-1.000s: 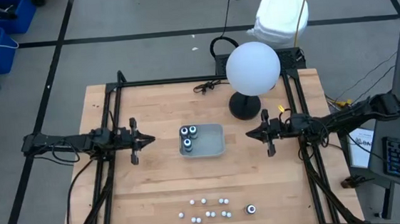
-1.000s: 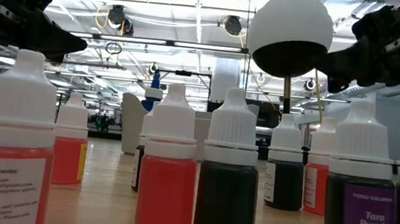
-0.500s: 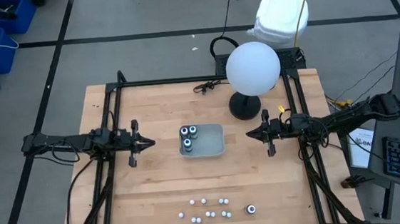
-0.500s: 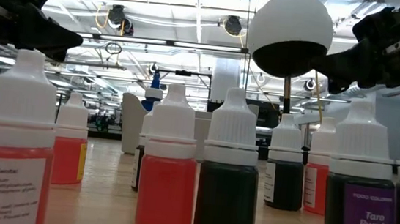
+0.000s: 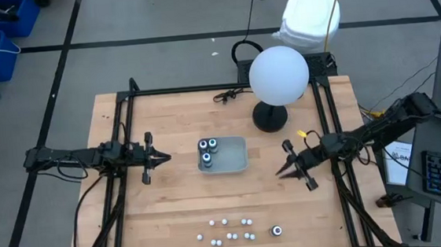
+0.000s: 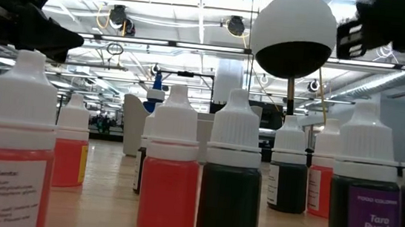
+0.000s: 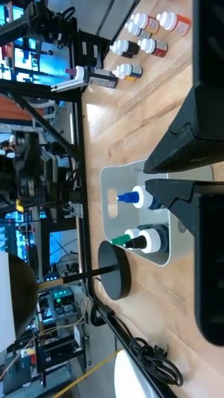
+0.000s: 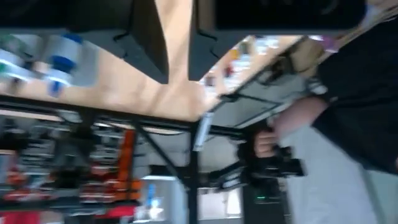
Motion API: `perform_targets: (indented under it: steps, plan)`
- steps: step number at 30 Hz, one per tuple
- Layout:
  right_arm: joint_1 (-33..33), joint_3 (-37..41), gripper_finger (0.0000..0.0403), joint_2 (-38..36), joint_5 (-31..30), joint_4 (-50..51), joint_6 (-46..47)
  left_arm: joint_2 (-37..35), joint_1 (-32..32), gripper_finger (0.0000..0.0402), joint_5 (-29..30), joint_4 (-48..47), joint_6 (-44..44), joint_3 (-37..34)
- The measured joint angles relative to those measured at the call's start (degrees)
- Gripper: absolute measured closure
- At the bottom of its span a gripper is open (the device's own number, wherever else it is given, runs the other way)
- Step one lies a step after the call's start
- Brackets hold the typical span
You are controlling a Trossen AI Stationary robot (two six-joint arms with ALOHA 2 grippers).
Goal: Pick & Place food coloring
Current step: Put the big purple food coloring bottle into the gray bin
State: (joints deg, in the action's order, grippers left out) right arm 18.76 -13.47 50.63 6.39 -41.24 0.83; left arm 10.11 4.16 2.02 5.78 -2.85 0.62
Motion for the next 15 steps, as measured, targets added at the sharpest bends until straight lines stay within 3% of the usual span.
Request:
perform_targets:
  steps: [5,10,15]
  plan:
    - [8.5,-6.3,0.0267,5.1,-9.2,5.7,-0.3,0.0,0.0,0.0366,0.0,0.0,0.0,0.0]
    - [15.5,-11.9,0.0210,11.9,-10.6,6.0,-0.4,0.0,0.0,0.0366,0.0,0.0,0.2,0.0]
    - [20.4,-16.4,0.0179,18.9,-14.7,7.9,0.5,0.0,0.0,0.0366,0.0,0.0,0.2,0.0]
